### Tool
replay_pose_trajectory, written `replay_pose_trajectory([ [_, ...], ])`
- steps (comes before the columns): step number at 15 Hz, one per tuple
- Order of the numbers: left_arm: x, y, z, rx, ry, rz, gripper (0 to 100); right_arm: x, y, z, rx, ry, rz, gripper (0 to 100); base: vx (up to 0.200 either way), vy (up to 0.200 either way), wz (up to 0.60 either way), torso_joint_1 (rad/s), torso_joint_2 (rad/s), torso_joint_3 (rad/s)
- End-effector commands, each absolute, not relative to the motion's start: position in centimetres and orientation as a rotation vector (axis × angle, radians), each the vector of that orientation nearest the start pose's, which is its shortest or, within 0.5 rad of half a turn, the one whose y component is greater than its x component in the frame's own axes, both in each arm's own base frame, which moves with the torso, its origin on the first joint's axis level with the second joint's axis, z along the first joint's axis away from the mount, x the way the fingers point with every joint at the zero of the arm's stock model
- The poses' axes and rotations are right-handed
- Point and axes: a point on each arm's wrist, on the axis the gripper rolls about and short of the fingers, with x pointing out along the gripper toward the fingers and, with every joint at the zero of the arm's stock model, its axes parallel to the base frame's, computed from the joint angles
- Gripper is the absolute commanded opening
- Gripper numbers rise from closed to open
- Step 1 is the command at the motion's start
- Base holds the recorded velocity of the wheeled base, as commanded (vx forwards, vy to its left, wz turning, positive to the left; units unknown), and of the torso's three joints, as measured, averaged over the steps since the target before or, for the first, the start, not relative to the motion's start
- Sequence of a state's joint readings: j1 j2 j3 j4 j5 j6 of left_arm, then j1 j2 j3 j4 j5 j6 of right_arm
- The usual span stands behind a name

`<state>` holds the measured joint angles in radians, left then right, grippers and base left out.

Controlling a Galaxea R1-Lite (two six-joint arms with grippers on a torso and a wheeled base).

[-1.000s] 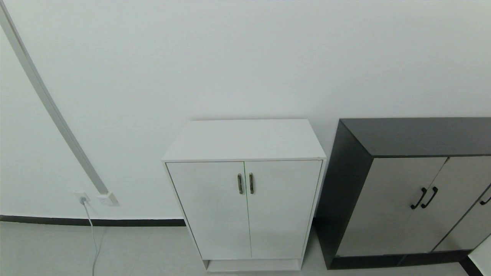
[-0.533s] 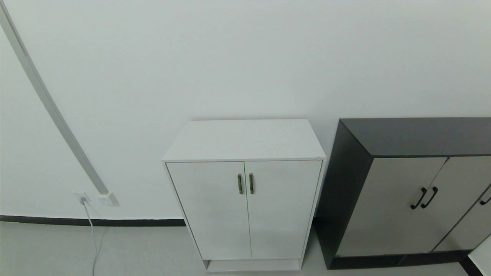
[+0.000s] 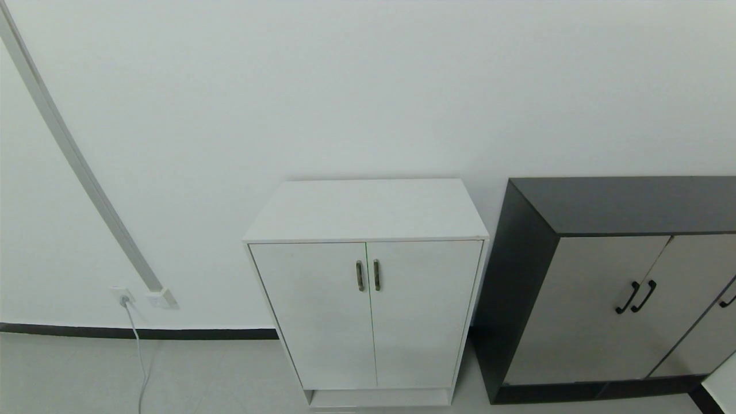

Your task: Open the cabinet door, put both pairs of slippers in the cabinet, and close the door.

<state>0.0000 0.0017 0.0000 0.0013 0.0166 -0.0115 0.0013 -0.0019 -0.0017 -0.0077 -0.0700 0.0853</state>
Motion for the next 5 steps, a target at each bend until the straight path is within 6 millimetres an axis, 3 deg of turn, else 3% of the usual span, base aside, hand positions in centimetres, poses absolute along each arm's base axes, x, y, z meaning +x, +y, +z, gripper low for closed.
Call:
replay_pose_trajectory([
  [1, -2.27, 0.04, 7.54, -0.012, 0.003, 0.017, 0, -2.30, -0.16, 7.67, 0.085, -0.012, -0.067, 0, 0.000, 0.000, 0.00, 0.000, 0.00, 0.000],
  [5, -2.27, 0.04, 7.54, -0.012, 0.003, 0.017, 0, -2.30, -0.15, 7.67, 0.080, -0.012, -0.064, 0, 0.000, 0.000, 0.00, 0.000, 0.00, 0.000],
])
